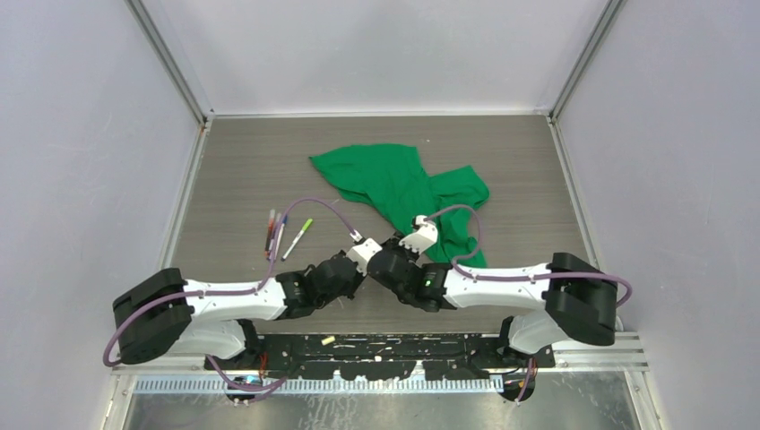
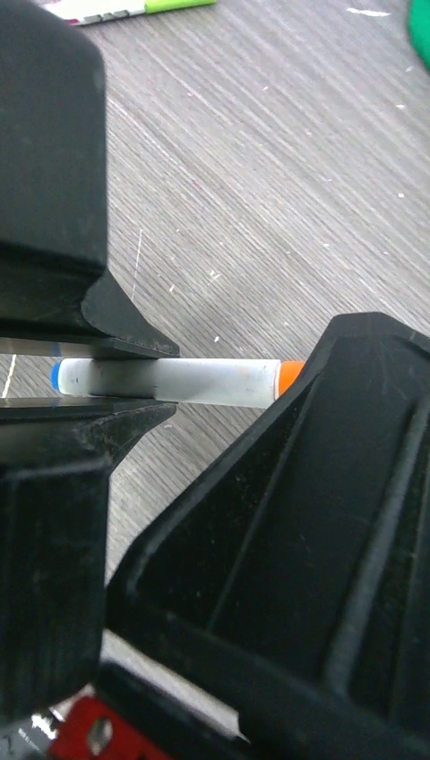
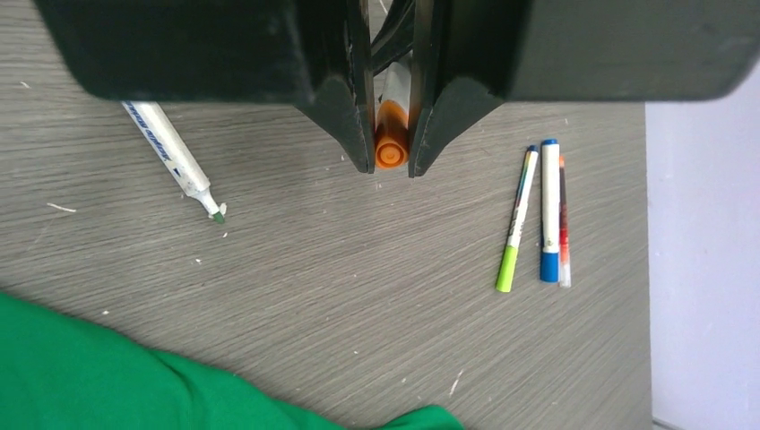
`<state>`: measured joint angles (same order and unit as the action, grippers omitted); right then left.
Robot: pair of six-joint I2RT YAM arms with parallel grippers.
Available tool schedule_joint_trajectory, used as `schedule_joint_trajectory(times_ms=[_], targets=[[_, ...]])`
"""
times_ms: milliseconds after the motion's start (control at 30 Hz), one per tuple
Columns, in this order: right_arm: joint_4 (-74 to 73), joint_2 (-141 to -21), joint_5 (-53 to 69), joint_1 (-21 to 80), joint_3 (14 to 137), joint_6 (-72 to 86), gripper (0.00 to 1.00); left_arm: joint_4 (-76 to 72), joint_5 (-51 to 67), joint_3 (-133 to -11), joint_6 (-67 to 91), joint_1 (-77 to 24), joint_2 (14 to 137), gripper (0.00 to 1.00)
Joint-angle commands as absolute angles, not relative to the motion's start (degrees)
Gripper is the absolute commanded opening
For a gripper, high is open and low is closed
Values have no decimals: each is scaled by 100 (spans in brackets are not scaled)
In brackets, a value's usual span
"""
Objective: Insert the pens into the pen caps
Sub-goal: Press the pen cap onto the pen.
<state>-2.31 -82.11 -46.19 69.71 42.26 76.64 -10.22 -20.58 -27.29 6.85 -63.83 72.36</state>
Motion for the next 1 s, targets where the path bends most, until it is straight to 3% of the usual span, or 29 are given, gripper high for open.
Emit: schedule_joint_trajectory(times_ms=[0,100,167,267,467,733,967], targets=[[-582,-7560,-3095,7706,4304,7516,0,-3144,-2165,-3498,26,-6504,6422,0],[-1543,-7079,-3596,7661,4508,7350,4,-2082,-2177,-3519,-29,-6504,5989,0],[-2054,-6888,-3814,7629,4771,7192,13,-1479,-2236,-3524,6,-6505,5789,0],[-2879,-6890,-4074,7629,5303,7027,34,-863,-2354,-3473,152,-6504,5573,0],[-3809,-6902,-4297,7626,6024,6756,57,-567,-2738,-3277,524,-6506,5361,0],[-3756,-5980,-4403,7622,6232,5742,72,-451,-2794,-3233,685,-6476,5362,0],[-3661,-5322,-3714,6679,5968,4729,73,346,-1532,-3356,1233,-5491,5363,0]])
